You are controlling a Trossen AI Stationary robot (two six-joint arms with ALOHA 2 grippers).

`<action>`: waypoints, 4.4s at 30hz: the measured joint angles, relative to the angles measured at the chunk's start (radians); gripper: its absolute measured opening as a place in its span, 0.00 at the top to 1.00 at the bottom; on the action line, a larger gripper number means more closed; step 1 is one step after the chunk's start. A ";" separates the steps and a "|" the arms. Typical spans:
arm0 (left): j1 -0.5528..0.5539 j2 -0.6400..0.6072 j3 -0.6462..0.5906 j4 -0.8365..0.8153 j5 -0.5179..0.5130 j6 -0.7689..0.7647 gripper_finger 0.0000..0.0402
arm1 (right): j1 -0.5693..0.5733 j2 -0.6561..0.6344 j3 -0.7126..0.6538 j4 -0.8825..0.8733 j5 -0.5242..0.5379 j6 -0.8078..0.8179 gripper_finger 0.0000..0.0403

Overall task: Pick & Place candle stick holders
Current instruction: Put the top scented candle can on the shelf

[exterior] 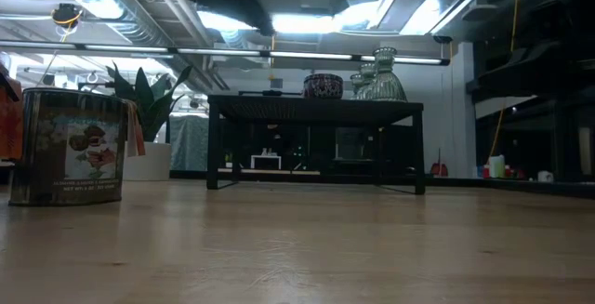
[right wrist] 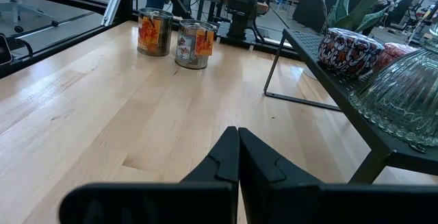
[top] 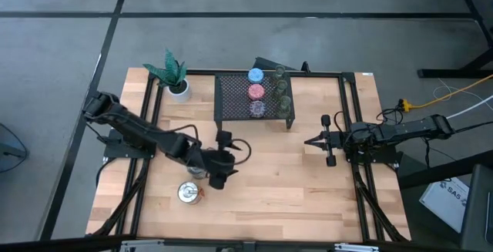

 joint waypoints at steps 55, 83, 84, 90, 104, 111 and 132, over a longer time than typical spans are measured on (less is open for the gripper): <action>-0.005 0.053 -0.002 -0.660 0.225 -0.747 0.41 | 0.000 0.000 0.000 0.000 0.000 0.000 0.99; 0.148 0.033 -0.012 -0.104 0.376 0.006 0.52 | 0.000 0.000 0.000 0.000 0.000 0.000 0.99; 0.139 0.032 -0.010 -0.115 0.377 0.005 0.52 | 0.000 0.000 0.000 0.000 0.000 0.000 0.99; 0.082 0.024 -0.010 -0.251 0.411 -0.020 0.50 | 0.000 0.000 0.000 0.000 0.000 0.000 0.99; 0.041 0.027 -0.010 -0.332 0.298 -0.157 0.57 | 0.000 0.000 0.000 0.000 0.000 0.000 0.99; 0.041 0.081 -0.007 -0.330 0.290 -0.175 0.60 | 0.000 0.000 0.000 0.000 0.000 0.000 0.99; 0.040 0.110 -0.008 -0.316 0.228 -0.140 0.98 | 0.000 0.000 0.000 0.000 0.000 0.000 0.99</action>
